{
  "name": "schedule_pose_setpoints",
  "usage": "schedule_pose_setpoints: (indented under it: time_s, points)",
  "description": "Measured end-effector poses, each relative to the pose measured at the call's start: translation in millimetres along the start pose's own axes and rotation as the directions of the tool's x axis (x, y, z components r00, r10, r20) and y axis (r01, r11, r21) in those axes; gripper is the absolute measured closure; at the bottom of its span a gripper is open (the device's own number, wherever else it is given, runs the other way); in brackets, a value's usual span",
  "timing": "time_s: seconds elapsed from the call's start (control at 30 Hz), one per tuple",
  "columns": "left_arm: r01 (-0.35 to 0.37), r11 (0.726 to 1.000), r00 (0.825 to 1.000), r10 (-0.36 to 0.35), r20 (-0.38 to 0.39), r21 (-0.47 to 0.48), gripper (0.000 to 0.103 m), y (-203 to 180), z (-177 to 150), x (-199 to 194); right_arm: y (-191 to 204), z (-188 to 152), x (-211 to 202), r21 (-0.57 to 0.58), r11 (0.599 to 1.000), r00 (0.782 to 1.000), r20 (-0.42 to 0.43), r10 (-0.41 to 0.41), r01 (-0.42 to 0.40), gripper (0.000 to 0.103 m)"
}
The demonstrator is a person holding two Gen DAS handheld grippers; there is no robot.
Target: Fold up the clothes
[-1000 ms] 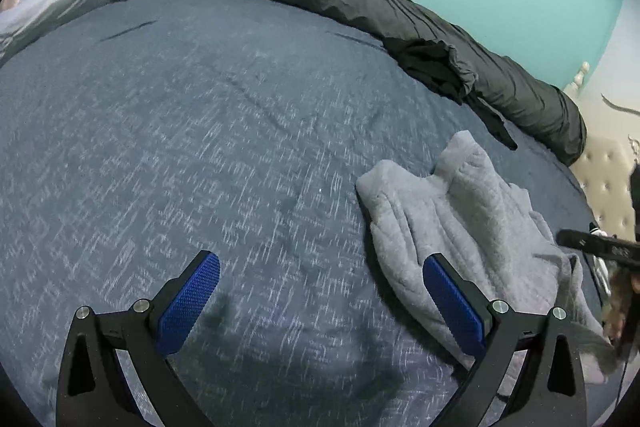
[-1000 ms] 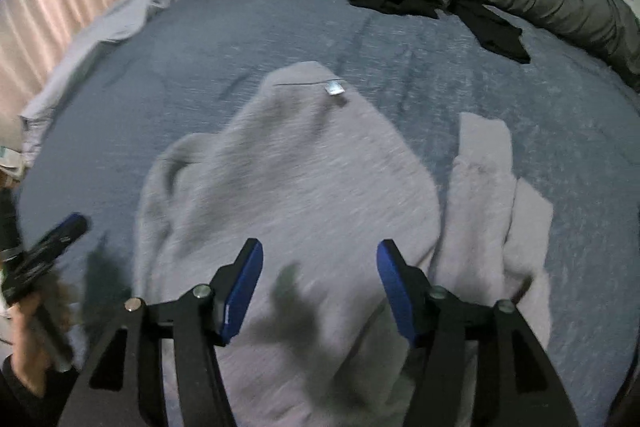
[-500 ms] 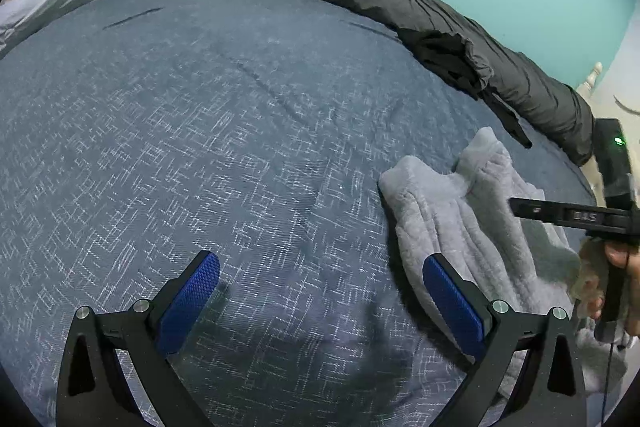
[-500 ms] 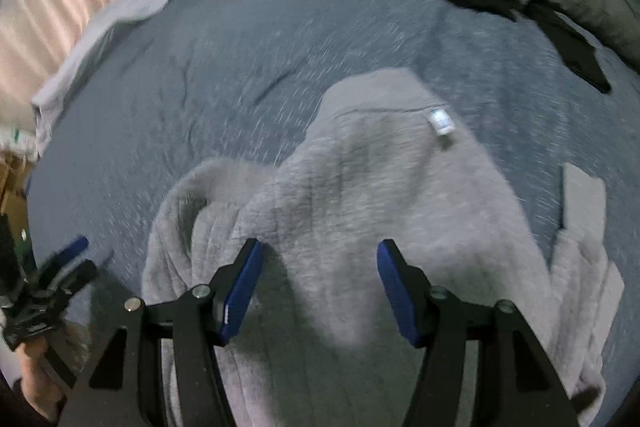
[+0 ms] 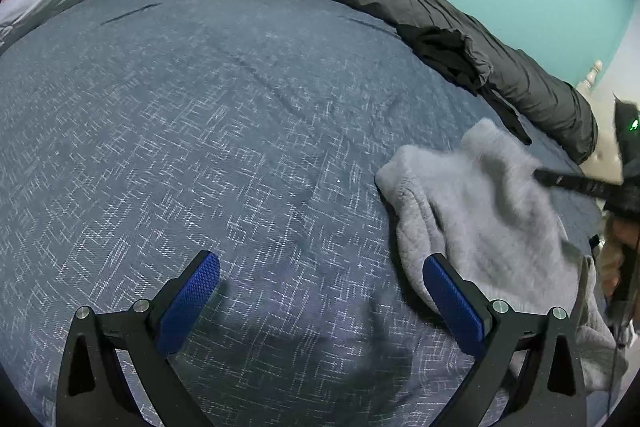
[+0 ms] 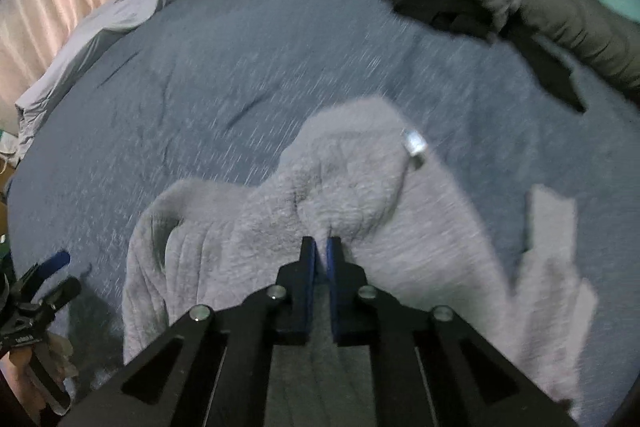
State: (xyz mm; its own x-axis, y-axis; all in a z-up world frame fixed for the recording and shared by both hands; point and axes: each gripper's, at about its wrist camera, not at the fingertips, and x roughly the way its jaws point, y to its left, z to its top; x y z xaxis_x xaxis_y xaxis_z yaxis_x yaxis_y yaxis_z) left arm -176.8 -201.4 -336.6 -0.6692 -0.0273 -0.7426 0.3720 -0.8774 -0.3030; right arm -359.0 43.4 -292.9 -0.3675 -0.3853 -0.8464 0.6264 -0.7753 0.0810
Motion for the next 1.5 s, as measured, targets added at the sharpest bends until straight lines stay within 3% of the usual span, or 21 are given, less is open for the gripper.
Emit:
schedule_pose_setpoints:
  time_s: [0.23,0.43,0.5,0.63,0.73,0.8,0.87,1.03,1.07,1.2,1.3,1.5]
  points:
    - [0.008,1.0,1.0,-0.008,-0.004,-0.003,0.0,-5,0,3,-28,35,-38,0.009,0.982,0.978,0.085,-0.189,0.189,0.098]
    - [0.011,1.0,1.0,-0.011,-0.008,-0.005,0.0,-4,1,4,-39,32,-11,-0.019,0.983,0.983,-0.005,-0.182,0.182,0.098]
    - [0.01,1.0,1.0,-0.01,-0.008,-0.006,0.0,-3,1,3,-41,24,1,-0.024,0.976,0.975,-0.048,-0.216,0.215,0.097]
    - [0.009,1.0,1.0,-0.01,-0.008,-0.013,0.0,-2,2,3,-49,17,0,0.034,0.947,0.947,-0.036,-0.319,0.32,0.09]
    - [0.012,1.0,1.0,-0.012,-0.011,-0.01,0.0,-3,1,3,-44,15,-20,0.106,0.97,0.974,0.037,-0.223,0.218,0.082]
    - [0.013,1.0,1.0,-0.013,-0.013,-0.007,0.0,-4,1,3,-37,12,-26,0.12,0.979,0.985,0.042,-0.169,0.163,0.06]
    - [0.014,1.0,1.0,-0.014,-0.013,-0.009,0.0,-4,0,3,-25,6,-28,0.12,0.989,0.996,0.021,-0.089,0.086,0.051]
    - [0.014,1.0,1.0,-0.014,-0.012,-0.009,0.0,-2,-1,0,-26,-16,-14,0.142,0.986,0.996,-0.048,-0.081,0.087,0.051]
    - [0.014,1.0,1.0,-0.014,-0.009,-0.012,0.0,0,0,-2,-28,-21,-9,0.16,0.983,0.995,-0.057,-0.077,0.086,0.052]
    - [0.014,1.0,1.0,-0.014,0.003,-0.021,0.0,8,1,-9,-26,-29,-11,0.19,0.982,0.999,0.019,-0.028,0.024,0.093]
    - [0.014,0.999,1.0,-0.014,0.012,-0.029,0.0,14,2,-14,-10,-33,-22,0.198,0.979,0.996,0.087,0.025,-0.042,0.096]
    - [0.018,0.999,0.999,-0.016,0.042,-0.046,0.0,31,2,-31,54,-54,-45,0.086,0.98,0.973,0.165,0.162,-0.178,0.096]
